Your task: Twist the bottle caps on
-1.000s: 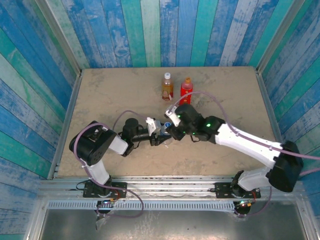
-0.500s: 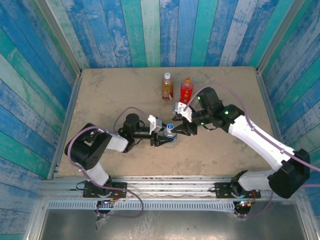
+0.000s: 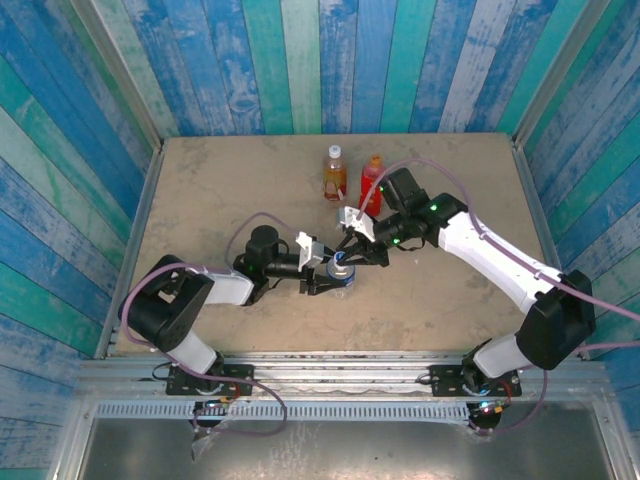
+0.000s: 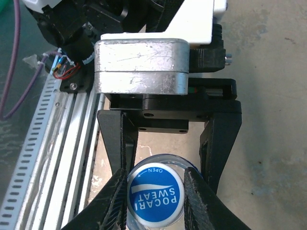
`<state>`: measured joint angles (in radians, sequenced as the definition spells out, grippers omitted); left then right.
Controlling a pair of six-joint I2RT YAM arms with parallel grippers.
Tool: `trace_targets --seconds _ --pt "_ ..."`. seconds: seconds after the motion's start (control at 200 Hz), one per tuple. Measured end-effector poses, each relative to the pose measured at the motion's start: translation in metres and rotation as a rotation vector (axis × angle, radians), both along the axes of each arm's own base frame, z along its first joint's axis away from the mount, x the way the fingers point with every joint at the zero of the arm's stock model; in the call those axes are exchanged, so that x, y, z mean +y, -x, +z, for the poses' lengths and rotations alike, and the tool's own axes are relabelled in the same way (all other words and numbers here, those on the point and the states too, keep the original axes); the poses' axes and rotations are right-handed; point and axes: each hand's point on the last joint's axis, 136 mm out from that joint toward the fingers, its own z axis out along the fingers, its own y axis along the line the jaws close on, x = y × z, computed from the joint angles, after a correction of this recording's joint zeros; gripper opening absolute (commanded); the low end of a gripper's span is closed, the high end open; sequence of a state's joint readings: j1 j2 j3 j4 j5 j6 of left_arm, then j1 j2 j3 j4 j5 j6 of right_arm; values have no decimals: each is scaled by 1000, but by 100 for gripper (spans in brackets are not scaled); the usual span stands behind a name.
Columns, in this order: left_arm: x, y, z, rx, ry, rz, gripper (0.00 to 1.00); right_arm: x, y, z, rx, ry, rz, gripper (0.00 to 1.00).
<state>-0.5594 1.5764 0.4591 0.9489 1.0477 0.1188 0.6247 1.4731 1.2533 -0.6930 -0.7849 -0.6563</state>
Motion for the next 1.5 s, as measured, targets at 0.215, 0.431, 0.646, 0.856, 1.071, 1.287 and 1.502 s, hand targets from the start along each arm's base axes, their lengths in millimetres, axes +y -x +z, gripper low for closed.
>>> trace_targets --seconds 0.215,0.431,0.646,0.856,1.071,1.287,1.502 --pt "-1 -11 2 -4 -3 73 59 -1 -8 1 -15 12 -50 23" --pt "-4 -61 8 -23 -33 339 58 -9 -54 2 -64 41 -430 25" --pt "-2 -98 10 -64 -76 602 58 -11 -87 2 4 -2 -926 26" --pt "0 -103 10 -104 -91 653 58 -17 -89 5 -10 -33 -997 48" --pt "3 -79 -1 -232 -148 526 59 -33 -54 20 -151 11 -725 67" --pt "-7 -42 -24 -269 -216 285 59 -47 -5 41 -378 83 -368 70" --pt "-12 -29 -31 -285 -257 170 59 -42 7 24 -529 320 -96 70"
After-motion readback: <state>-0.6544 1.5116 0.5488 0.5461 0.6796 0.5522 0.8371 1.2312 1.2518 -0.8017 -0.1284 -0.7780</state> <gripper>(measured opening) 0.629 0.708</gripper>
